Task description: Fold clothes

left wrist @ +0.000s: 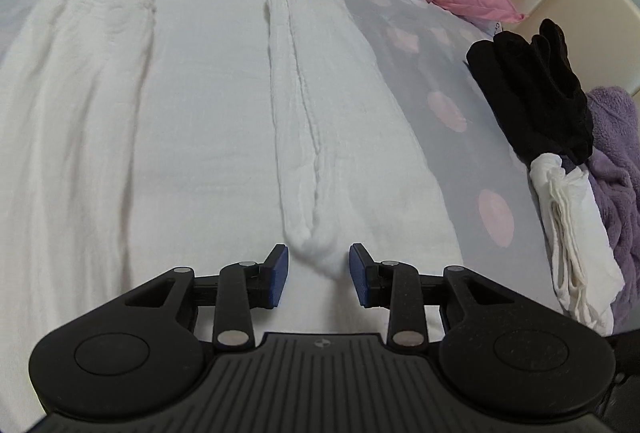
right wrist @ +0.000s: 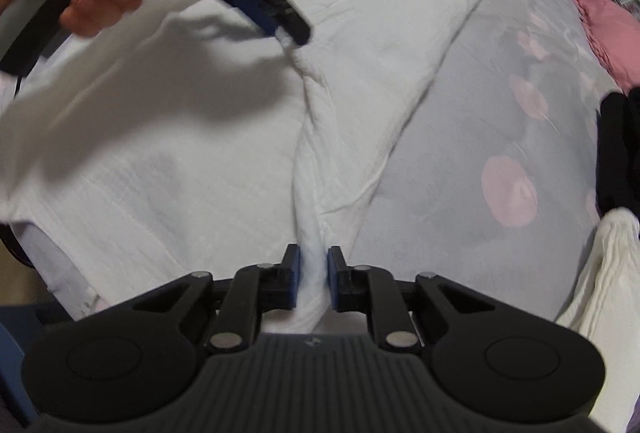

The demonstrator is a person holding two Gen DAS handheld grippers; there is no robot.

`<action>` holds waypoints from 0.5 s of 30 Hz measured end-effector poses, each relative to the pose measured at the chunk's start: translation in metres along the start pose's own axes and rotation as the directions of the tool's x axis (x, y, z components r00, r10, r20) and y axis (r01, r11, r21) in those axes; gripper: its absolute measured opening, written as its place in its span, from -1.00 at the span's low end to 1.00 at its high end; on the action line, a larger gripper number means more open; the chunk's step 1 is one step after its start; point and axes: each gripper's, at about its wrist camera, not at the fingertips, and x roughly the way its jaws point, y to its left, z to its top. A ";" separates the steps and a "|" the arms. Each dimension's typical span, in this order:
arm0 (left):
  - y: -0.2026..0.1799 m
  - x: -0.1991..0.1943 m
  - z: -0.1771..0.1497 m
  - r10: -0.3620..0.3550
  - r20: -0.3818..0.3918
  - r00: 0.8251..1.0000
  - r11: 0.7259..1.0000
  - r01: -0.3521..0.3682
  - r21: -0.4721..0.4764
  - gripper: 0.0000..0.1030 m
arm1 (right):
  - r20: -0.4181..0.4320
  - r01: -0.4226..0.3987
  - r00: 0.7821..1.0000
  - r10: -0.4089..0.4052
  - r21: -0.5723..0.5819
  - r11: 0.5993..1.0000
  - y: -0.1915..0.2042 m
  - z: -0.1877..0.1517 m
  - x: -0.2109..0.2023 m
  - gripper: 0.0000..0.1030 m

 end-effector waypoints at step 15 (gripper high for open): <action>0.004 -0.115 -0.023 0.057 0.093 0.994 0.994 -0.065 0.082 -0.29 | 0.173 -0.063 0.983 0.053 0.051 0.997 0.015 0.045 -0.039 -0.20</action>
